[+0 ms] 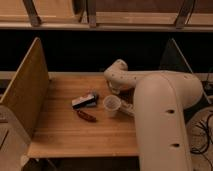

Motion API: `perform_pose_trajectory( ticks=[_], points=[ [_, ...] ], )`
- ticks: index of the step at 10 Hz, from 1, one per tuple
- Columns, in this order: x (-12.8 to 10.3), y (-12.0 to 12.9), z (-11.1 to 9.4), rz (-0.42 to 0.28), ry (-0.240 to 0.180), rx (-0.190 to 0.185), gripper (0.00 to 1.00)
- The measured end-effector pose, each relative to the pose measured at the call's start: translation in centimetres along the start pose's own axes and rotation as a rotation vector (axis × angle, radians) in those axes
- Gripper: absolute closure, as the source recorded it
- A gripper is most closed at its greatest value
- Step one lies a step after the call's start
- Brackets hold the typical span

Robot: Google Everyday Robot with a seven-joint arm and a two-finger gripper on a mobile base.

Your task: Drag the ceramic bowl in a circle

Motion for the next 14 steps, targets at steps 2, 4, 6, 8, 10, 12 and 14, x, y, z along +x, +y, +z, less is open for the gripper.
perform_pose_trajectory(
  ticks=[2, 4, 6, 8, 10, 12, 14],
  points=[
    [-3.9, -1.4, 1.3, -0.027, -0.067, 0.023, 1.00],
    [-8.4, -1.0, 0.7, -0.069, -0.145, 0.022, 1.00],
    [-11.3, 1.1, -1.9, -0.112, -0.213, -0.003, 1.00],
    [-11.6, 3.8, -4.3, -0.129, -0.246, -0.052, 1.00],
    [-10.3, 6.3, -5.9, -0.144, -0.237, -0.097, 1.00],
    [-7.2, 7.2, -6.5, -0.135, -0.179, -0.119, 1.00],
    [-2.8, 6.6, -6.0, -0.069, -0.099, -0.132, 1.00]
  ],
)
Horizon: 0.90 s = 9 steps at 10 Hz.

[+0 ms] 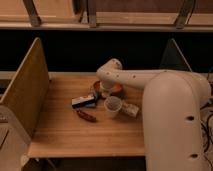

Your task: Drag the ceramic bowl in a circle

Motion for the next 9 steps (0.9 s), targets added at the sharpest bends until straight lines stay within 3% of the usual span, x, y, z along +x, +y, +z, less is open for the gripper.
perform_pose_trajectory(
  ticks=[1, 2, 4, 6, 9],
  points=[
    [1.7, -0.7, 0.1, 0.034, 0.028, 0.001, 1.00],
    [1.5, -1.7, 0.6, 0.043, 0.036, 0.006, 1.00],
    [-1.8, -2.9, 1.8, 0.003, 0.014, 0.007, 1.00],
    [-6.1, -3.8, 2.7, -0.066, -0.026, 0.012, 1.00],
    [-12.3, -2.2, 1.6, -0.148, -0.145, -0.025, 1.00]
  ],
)
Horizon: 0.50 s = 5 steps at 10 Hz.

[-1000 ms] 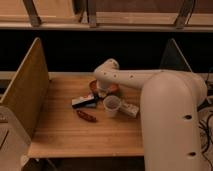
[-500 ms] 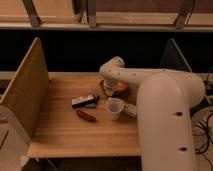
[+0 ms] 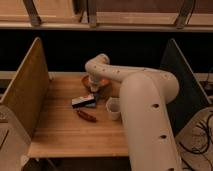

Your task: Drag the ceramic bowl in a circle

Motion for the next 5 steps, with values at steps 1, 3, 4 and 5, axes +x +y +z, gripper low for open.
perform_pose_trajectory(
  ticks=[1, 3, 4, 5],
  points=[
    [-1.0, 0.7, -0.5, -0.020, -0.023, -0.014, 1.00],
    [-0.3, 3.4, -1.8, -0.049, -0.013, -0.068, 1.00],
    [1.3, 4.3, -2.6, -0.042, 0.013, -0.085, 1.00],
    [3.2, 5.3, -3.5, -0.010, 0.041, -0.102, 1.00]
  ],
)
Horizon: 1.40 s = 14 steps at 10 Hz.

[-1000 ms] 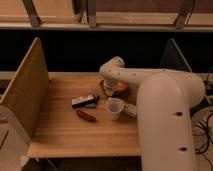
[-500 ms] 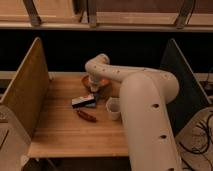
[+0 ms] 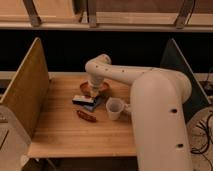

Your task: Drag the ceramic bowl in a circle

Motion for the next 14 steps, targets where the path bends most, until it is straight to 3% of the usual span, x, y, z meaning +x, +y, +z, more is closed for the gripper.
perform_pose_trajectory(
  ticks=[4, 9, 13, 14],
  points=[
    [6.8, 2.2, -2.1, 0.122, 0.103, -0.031, 1.00],
    [5.9, 1.5, -1.7, 0.106, 0.090, -0.028, 1.00],
    [2.4, -5.0, -0.7, 0.065, 0.009, 0.007, 1.00],
    [1.2, -6.6, -0.8, 0.056, -0.029, 0.008, 1.00]
  ],
)
